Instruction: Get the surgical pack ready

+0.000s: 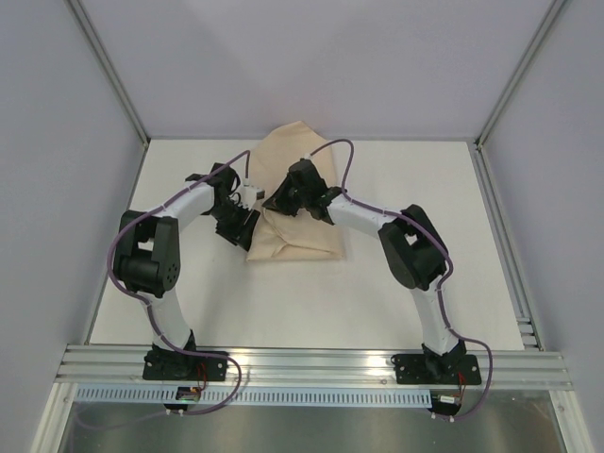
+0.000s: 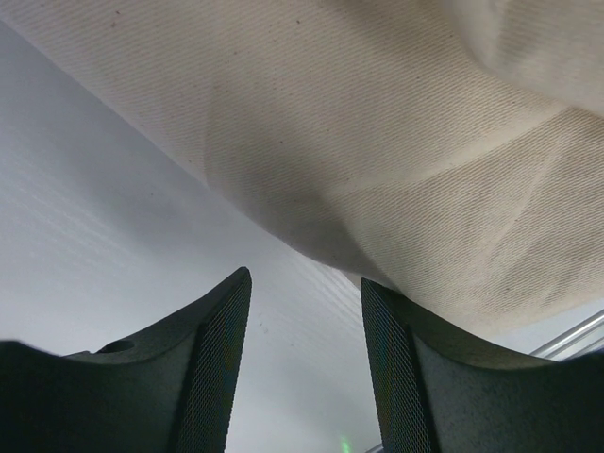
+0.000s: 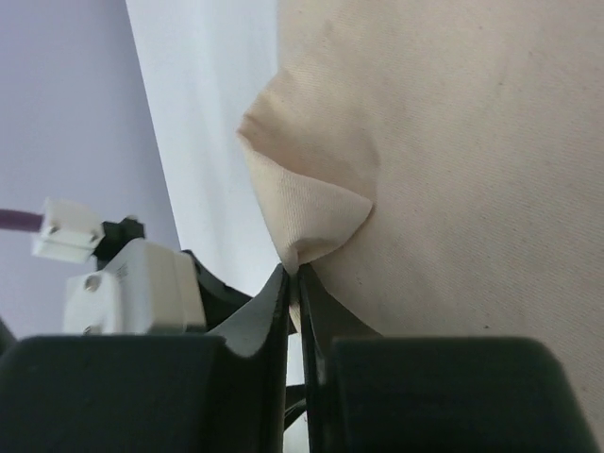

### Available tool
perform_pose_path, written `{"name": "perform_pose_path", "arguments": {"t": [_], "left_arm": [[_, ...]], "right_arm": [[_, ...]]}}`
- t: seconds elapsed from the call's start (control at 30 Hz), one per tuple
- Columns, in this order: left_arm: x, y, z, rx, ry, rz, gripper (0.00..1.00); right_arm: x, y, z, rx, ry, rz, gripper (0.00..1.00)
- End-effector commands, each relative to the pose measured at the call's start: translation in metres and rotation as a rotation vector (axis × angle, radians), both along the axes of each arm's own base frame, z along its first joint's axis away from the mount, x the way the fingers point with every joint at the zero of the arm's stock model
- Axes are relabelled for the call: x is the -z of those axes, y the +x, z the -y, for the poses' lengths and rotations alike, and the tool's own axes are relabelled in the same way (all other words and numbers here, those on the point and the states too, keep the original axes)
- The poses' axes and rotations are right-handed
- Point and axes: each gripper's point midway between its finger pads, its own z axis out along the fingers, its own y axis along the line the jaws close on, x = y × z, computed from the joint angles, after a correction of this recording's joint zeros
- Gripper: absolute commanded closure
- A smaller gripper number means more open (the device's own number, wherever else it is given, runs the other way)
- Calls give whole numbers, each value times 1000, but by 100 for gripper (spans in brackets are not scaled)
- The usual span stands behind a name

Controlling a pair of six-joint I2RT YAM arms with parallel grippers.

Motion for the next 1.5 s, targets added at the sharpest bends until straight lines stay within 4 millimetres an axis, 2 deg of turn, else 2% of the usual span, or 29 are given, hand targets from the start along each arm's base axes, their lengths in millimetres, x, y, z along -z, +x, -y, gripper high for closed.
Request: {"name": "perform_pose_path", "arguments": {"t": [0.0, 0.03, 0.1, 0.23, 0.33, 0.37, 0.47, 0.5, 0.57, 0.6, 0.7, 0.73, 0.77, 0.8, 0.83, 0.87, 0.97, 1.03, 1.07, 1.2, 1.3, 1.37, 1.4, 1.47], "left_arm": [[-16, 10, 15, 25, -63, 47, 41], [-19, 9, 14, 28, -64, 47, 40], [-24, 4, 12, 31, -65, 37, 39], [-48, -2, 8, 21, -104, 52, 37], [-68, -1, 4, 7, -123, 84, 36], [-81, 2, 3, 5, -125, 121, 36], [-108, 9, 2, -4, -136, 186, 33], [-115, 11, 3, -10, -139, 200, 32], [-127, 22, 4, -21, -141, 241, 29], [-132, 29, 5, -42, -149, 263, 28], [-125, 56, 6, -115, -139, 283, 25], [-114, 67, 3, -146, -112, 272, 25], [-109, 74, 2, -166, -107, 267, 25], [-96, 80, 3, -199, -105, 230, 24], [-95, 87, 5, -207, -118, 227, 24], [-91, 92, 5, -215, -122, 217, 23], [-76, 106, 6, -227, -122, 205, 21], [-62, 109, 7, -230, -118, 183, 21], [-58, 110, 7, -232, -121, 178, 21], [-39, 113, 6, -243, -107, 159, 27], [-26, 112, 9, -243, -120, 129, 43], [-21, 110, 12, -238, -133, 114, 49], [-17, 108, 12, -237, -134, 99, 58], [-14, 104, 14, -232, -144, 84, 66]], "right_arm": [[-37, 13, -27, 12, 135, 86, 87], [-34, 13, -28, 10, 129, 82, 77], [-28, 10, -29, -9, 126, 73, 69], [-42, 6, -36, -80, 136, 101, 50], [-60, 5, -32, -102, 144, 129, 45], [-65, 5, -29, -104, 150, 135, 45], [-79, 8, -6, -69, 149, 146, 46], [-86, 9, 12, -46, 144, 158, 46], [-89, 11, 33, -23, 114, 173, 46], [-98, 15, 53, -9, 84, 201, 45], [-86, 21, 99, -15, -23, 212, 44], [-83, 22, 110, -21, -58, 218, 42], [-70, 21, 129, -22, -125, 174, 40], [-61, 21, 141, -64, -206, 195, 38], [-61, 22, 149, -76, -249, 198, 37], [-43, 15, 164, -89, -324, 146, 35], [-16, 6, 185, -145, -394, 105, 32], [-4, 3, 189, -170, -392, 90, 32], [10, 0, 194, -174, -399, 65, 32], [32, -3, 190, -211, -370, 48, 35], [46, -4, 189, -221, -361, 33, 39], [52, -4, 187, -231, -347, 26, 42], [57, -7, 186, -238, -342, 15, 47], [59, -9, 182, -249, -315, 12, 53]]}}
